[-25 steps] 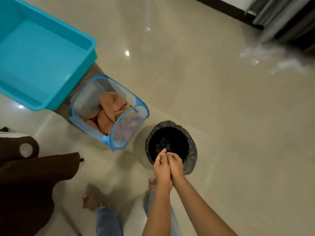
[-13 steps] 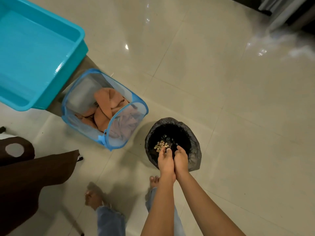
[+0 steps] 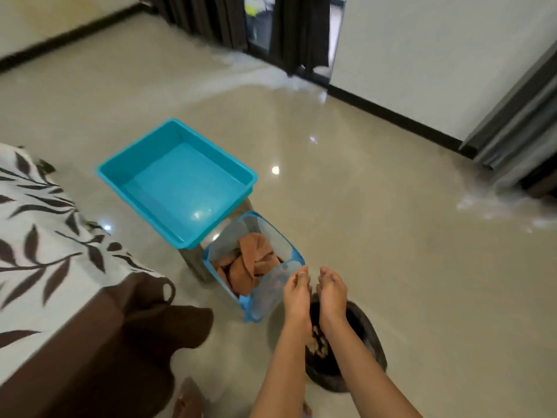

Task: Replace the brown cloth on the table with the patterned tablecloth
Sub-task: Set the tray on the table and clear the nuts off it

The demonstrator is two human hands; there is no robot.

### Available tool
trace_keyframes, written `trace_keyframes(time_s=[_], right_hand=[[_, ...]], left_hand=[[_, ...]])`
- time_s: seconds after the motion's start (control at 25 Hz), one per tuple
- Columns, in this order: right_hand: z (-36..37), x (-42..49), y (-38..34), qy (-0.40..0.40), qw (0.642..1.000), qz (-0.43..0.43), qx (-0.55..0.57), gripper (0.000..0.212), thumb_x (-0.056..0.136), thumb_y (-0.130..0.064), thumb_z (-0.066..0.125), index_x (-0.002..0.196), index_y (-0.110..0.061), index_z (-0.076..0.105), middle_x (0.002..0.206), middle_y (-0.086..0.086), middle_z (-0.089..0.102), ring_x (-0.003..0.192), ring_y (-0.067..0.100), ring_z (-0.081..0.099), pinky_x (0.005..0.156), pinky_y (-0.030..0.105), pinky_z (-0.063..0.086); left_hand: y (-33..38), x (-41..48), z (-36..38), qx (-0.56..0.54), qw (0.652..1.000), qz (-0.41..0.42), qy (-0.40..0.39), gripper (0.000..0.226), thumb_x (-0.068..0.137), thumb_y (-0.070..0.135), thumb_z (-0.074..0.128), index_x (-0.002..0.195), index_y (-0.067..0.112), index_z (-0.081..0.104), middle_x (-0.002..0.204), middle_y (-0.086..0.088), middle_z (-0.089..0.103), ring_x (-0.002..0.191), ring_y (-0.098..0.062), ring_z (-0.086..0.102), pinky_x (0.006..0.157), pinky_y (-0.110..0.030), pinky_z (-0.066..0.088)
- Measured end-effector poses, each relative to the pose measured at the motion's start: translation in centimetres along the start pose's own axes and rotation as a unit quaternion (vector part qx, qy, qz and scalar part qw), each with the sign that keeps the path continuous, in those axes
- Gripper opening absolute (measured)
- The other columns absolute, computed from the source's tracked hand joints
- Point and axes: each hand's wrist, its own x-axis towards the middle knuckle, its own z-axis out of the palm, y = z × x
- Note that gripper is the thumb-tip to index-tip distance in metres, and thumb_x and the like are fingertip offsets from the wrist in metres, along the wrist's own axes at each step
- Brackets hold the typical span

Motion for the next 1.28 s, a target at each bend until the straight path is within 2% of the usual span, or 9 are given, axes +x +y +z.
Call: trace_keyframes(time_s=[0.08, 0.16, 0.36, 0.44, 0.6, 0.76, 0.96, 1.12, 1.28], right_hand=[[4.1, -2.9, -4.2, -0.046, 0.997, -0.059, -0.005, 0.021, 0.095, -0.007, 0.047, 0.092, -0.02, 0.064, 0.109, 0.015, 0.066, 0.097, 0.023, 0.061, 0.089, 0.037, 0.048], [8.7, -6.7, -8.0, -0.099, 0.99, -0.103, -0.009, 0.025, 0.094, -0.004, 0.048, 0.084, -0.02, 0.064, 0.101, 0.015, 0.068, 0.087, 0.019, 0.061, 0.083, 0.034, 0.048], [21.8, -18.3, -12.6, -0.259, 0.953, -0.152, -0.039, 0.019, 0.095, -0.008, 0.05, 0.09, -0.018, 0.066, 0.103, 0.007, 0.067, 0.093, 0.016, 0.061, 0.082, 0.029, 0.046], [27.3, -23.5, -12.6, -0.309, 0.934, -0.168, -0.066, 0.018, 0.094, -0.011, 0.052, 0.084, -0.02, 0.064, 0.094, 0.003, 0.065, 0.088, 0.015, 0.058, 0.079, 0.031, 0.046], [37.3, -34.3, -10.4, -0.392, 0.885, -0.211, -0.138, 0.016, 0.092, -0.023, 0.055, 0.078, -0.02, 0.063, 0.08, -0.001, 0.063, 0.082, 0.017, 0.058, 0.081, 0.04, 0.047], [46.2, -43.5, -5.1, -0.489, 0.826, -0.216, -0.177, 0.017, 0.091, -0.028, 0.055, 0.078, -0.019, 0.063, 0.077, 0.001, 0.063, 0.08, 0.018, 0.058, 0.077, 0.039, 0.049], [53.4, -54.9, 3.3, -0.585, 0.731, -0.241, -0.255, 0.019, 0.091, -0.034, 0.052, 0.078, -0.023, 0.06, 0.072, -0.002, 0.058, 0.072, 0.017, 0.054, 0.067, 0.039, 0.044], [57.0, -62.5, 9.0, -0.639, 0.637, -0.303, -0.306, 0.022, 0.095, -0.021, 0.049, 0.11, -0.016, 0.064, 0.102, -0.002, 0.065, 0.095, 0.016, 0.06, 0.085, 0.034, 0.049], [60.4, -67.1, 13.5, -0.659, 0.462, -0.422, -0.418, 0.034, 0.096, -0.008, 0.043, 0.129, -0.007, 0.051, 0.126, 0.011, 0.053, 0.094, 0.02, 0.055, 0.071, 0.022, 0.042]], left_hand=[[6.4, -1.4, -1.2, -0.032, 0.998, 0.056, -0.004, 0.016, 0.098, 0.011, 0.051, 0.091, 0.016, 0.064, 0.079, 0.0, 0.059, 0.074, -0.01, 0.051, 0.068, -0.022, 0.043], [12.5, -2.8, -3.5, -0.064, 0.992, 0.11, 0.004, 0.016, 0.097, 0.01, 0.051, 0.094, 0.014, 0.066, 0.087, -0.005, 0.063, 0.08, -0.014, 0.056, 0.076, -0.027, 0.047], [26.3, -8.7, -14.4, -0.084, 0.967, 0.228, 0.074, 0.018, 0.1, 0.016, 0.046, 0.105, 0.017, 0.064, 0.105, 0.0, 0.064, 0.097, -0.011, 0.059, 0.08, -0.021, 0.048], [30.5, -11.3, -20.7, -0.077, 0.956, 0.259, 0.118, 0.021, 0.101, 0.018, 0.044, 0.111, 0.018, 0.062, 0.11, 0.001, 0.064, 0.098, -0.01, 0.059, 0.079, -0.02, 0.048], [36.9, -15.9, -33.8, -0.064, 0.92, 0.315, 0.226, 0.019, 0.1, 0.018, 0.046, 0.11, 0.021, 0.061, 0.091, 0.005, 0.061, 0.077, -0.003, 0.055, 0.065, -0.016, 0.047], [40.2, -19.3, -47.5, -0.087, 0.879, 0.347, 0.314, 0.018, 0.096, 0.021, 0.052, 0.112, 0.021, 0.061, 0.104, 0.002, 0.064, 0.097, -0.014, 0.061, 0.086, -0.031, 0.051], [39.2, -25.3, -62.9, -0.132, 0.823, 0.343, 0.432, 0.019, 0.096, 0.02, 0.053, 0.113, 0.02, 0.059, 0.108, 0.0, 0.062, 0.099, -0.014, 0.058, 0.087, -0.027, 0.048], [36.7, -30.6, -72.3, -0.141, 0.77, 0.31, 0.539, 0.019, 0.096, 0.02, 0.05, 0.114, 0.023, 0.056, 0.116, 0.0, 0.06, 0.107, -0.016, 0.057, 0.095, -0.034, 0.048], [34.7, -32.9, -78.0, -0.051, 0.74, 0.243, 0.626, 0.033, 0.095, 0.005, 0.045, 0.125, 0.016, 0.054, 0.127, -0.004, 0.055, 0.106, -0.016, 0.054, 0.084, -0.029, 0.044]])
